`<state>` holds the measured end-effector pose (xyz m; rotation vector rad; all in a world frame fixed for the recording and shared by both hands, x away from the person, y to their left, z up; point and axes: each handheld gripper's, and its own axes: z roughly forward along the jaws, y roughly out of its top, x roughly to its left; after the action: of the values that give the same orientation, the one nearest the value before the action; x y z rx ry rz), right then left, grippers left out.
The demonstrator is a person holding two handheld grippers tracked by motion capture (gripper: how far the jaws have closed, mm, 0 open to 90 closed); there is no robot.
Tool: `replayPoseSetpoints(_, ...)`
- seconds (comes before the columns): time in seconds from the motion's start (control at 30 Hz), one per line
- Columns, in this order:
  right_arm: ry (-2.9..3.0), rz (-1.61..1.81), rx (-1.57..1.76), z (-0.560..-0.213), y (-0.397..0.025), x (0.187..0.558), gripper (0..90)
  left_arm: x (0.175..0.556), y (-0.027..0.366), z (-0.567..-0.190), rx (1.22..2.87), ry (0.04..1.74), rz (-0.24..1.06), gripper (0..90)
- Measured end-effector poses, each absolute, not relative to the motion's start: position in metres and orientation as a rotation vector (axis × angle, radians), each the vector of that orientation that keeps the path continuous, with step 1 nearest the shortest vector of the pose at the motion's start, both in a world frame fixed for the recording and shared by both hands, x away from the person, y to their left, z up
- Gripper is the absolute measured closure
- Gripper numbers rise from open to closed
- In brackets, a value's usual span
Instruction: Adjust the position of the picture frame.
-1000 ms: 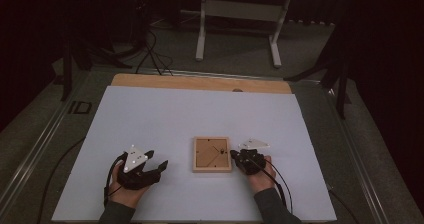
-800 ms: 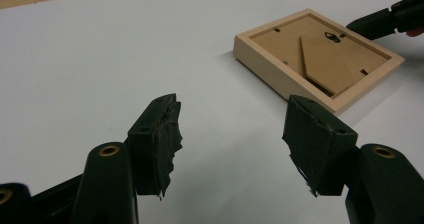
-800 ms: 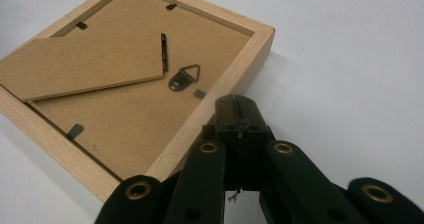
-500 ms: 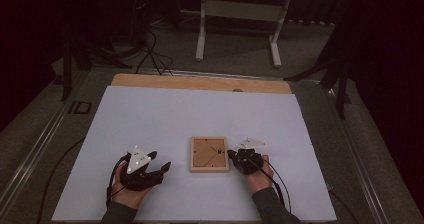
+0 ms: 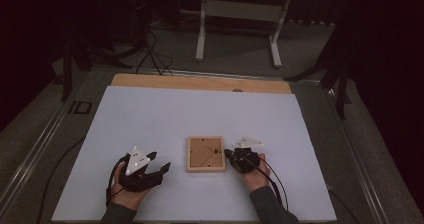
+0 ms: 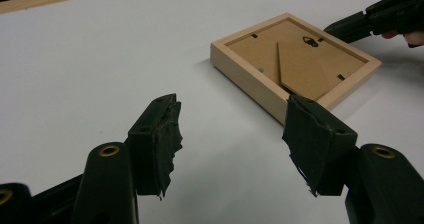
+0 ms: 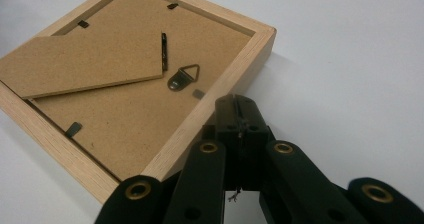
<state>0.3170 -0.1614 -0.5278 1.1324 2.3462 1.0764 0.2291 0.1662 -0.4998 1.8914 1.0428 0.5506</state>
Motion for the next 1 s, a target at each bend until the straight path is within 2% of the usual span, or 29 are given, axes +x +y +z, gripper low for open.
replayPoseSetpoints(1.0, 2.371, 1.117, 1.089, -0.530, -0.148, 0.320, 89.6, 0.227, 0.155, -0.501, 1.918, 1.001, 0.538, 39.1)
